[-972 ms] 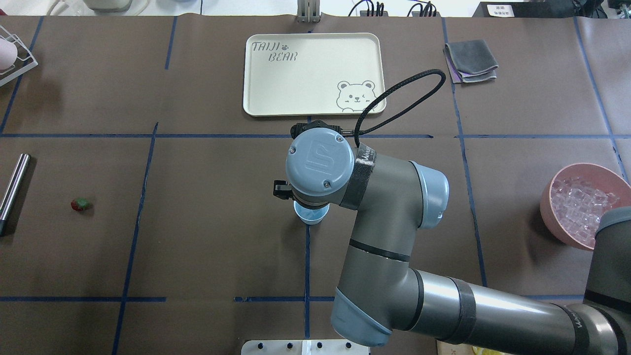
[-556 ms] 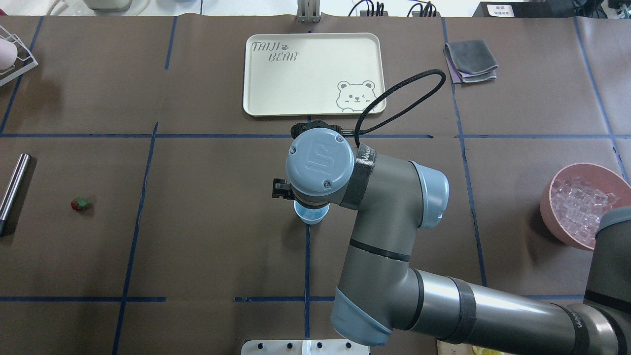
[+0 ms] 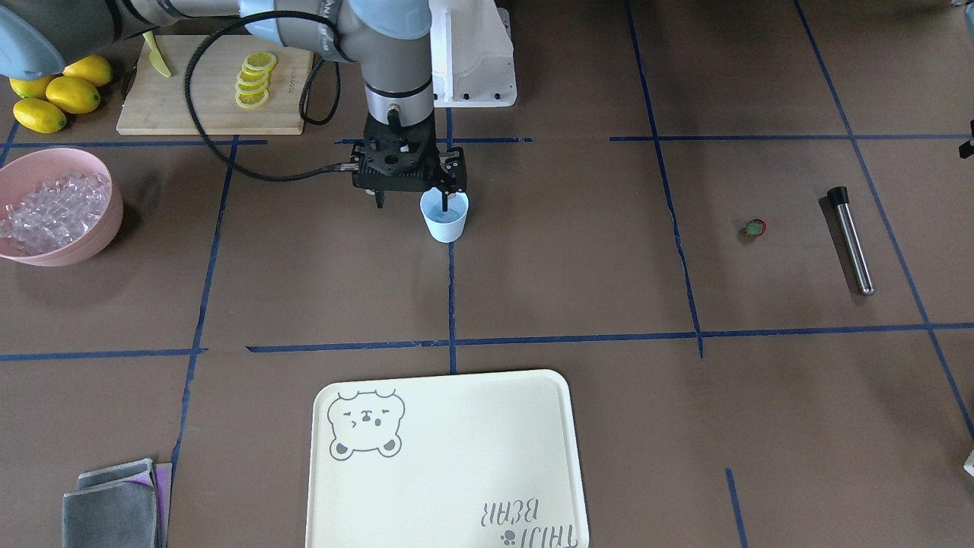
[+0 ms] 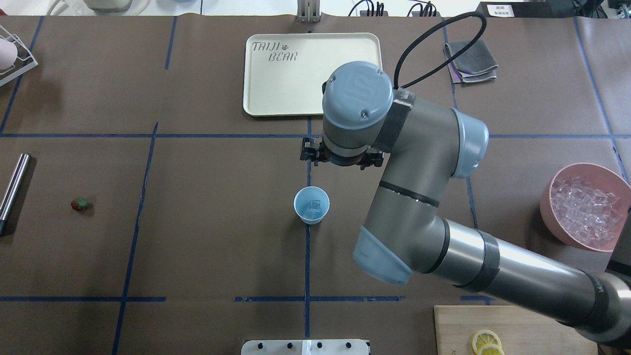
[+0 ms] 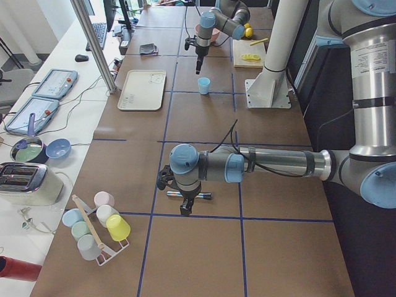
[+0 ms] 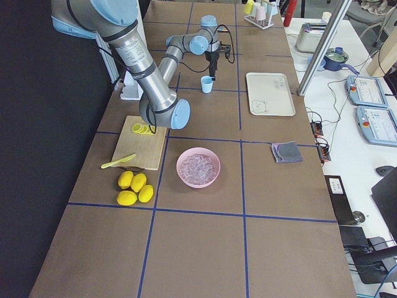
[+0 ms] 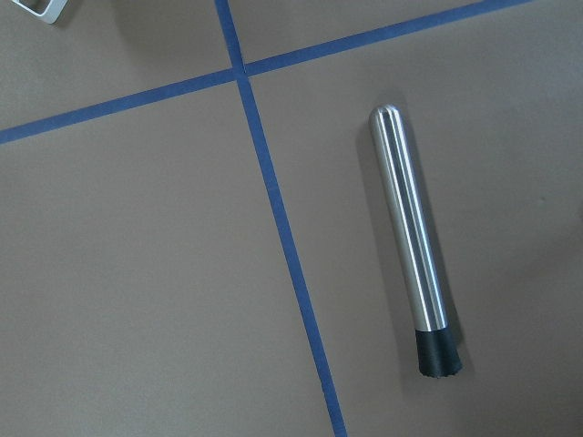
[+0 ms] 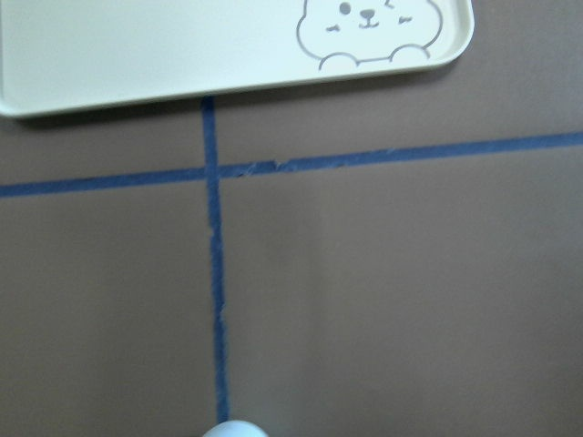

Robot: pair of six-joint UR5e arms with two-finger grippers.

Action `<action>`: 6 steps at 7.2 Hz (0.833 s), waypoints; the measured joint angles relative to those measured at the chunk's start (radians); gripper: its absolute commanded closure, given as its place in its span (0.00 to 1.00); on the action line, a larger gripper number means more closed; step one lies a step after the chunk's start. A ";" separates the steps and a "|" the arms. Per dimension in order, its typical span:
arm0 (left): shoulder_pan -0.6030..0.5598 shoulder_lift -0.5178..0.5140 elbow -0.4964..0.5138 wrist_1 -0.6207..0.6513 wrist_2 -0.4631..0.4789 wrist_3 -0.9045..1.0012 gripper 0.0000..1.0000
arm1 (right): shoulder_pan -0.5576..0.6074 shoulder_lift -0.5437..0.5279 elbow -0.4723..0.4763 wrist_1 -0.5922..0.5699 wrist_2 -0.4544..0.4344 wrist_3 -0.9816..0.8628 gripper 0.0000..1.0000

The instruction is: Mash ice and strawberries in cup

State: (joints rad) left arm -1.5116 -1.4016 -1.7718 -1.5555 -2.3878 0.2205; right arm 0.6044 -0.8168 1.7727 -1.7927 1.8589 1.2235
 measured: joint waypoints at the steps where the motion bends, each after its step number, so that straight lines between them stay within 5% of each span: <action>1: 0.000 -0.001 0.000 0.000 0.002 -0.002 0.00 | 0.087 -0.047 0.024 -0.004 0.073 -0.091 0.00; 4: 0.001 -0.017 0.000 -0.004 0.000 -0.007 0.00 | 0.377 -0.308 0.109 -0.007 0.270 -0.523 0.00; 6: 0.001 -0.030 0.003 -0.057 -0.001 -0.006 0.00 | 0.584 -0.507 0.106 -0.005 0.343 -0.968 0.00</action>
State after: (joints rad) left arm -1.5109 -1.4314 -1.7690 -1.6122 -2.3887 0.2144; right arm 1.1883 -1.3237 1.8790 -1.7979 2.2022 0.2557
